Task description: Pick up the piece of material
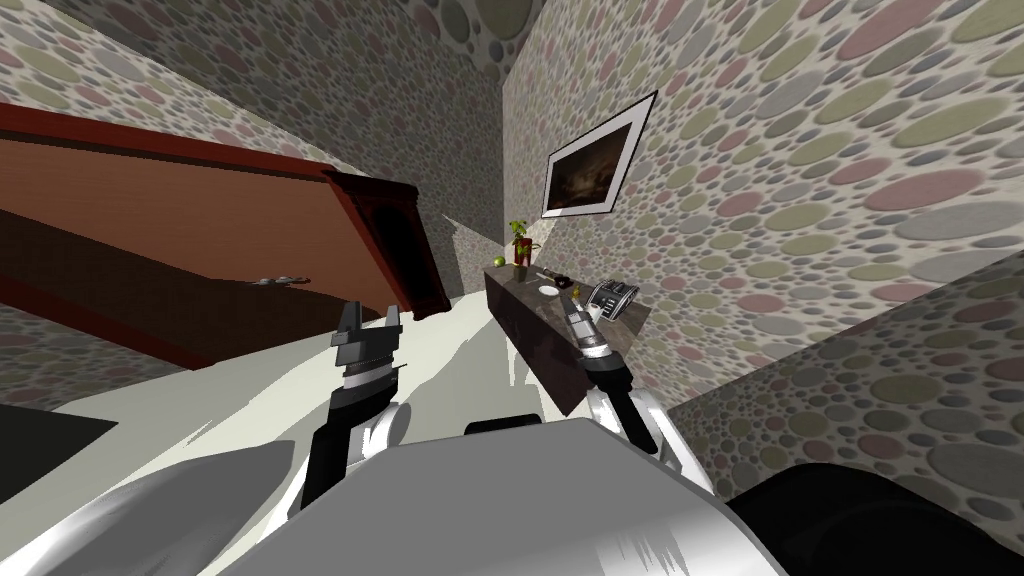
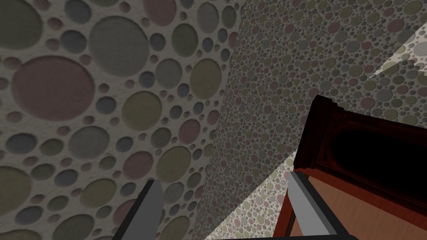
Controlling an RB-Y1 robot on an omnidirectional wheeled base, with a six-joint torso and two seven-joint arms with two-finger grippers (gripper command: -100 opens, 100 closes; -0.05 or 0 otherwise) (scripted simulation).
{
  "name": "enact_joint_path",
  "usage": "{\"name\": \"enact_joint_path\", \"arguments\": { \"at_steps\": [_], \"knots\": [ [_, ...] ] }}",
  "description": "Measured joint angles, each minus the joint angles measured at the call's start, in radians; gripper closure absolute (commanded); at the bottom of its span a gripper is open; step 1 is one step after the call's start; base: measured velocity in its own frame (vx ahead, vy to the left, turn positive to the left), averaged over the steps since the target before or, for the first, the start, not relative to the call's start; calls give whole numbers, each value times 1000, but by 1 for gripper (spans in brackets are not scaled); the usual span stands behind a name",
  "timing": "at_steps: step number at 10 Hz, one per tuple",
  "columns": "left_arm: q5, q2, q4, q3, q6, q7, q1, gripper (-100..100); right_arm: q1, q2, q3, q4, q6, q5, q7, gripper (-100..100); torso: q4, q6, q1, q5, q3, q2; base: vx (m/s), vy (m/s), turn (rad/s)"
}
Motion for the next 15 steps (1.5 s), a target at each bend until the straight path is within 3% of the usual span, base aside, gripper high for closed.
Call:
{"name": "enact_joint_path", "arguments": {
  "at_steps": [3,6,11,12,14,15],
  "knots": [
    [0,0,0,0,0,0,0,0,6,-8,13,13,40,79,44,-100,0,0,-1,0,-1,-1,-17,27,-17],
    [0,0,0,0,0,0,0,0,17,-27,44,20,114,172,103,-100,0,0,0,0,0,0,-28,32,-23],
    [0,0,0,0,0,0,0,0,9,-47,63,64,181,305,170,-100,0,0,-2,0,-1,-1,-16,12,-13],
    [0,0,0,0,0,0,0,0,-3,-64,75,81,212,333,188,-100,0,0,-2,-1,-1,-1,-25,12,-13],
    [0,0,0,0,0,0,0,0,10,-67,82,86,235,383,212,-100,0,0,-2,-1,0,-1,-17,4,-11],
    [0,0,0,0,0,0,0,0,1,-80,105,101,268,415,237,-100,0,0,-3,-1,0,-1,-20,6,-11]
  ]
}}
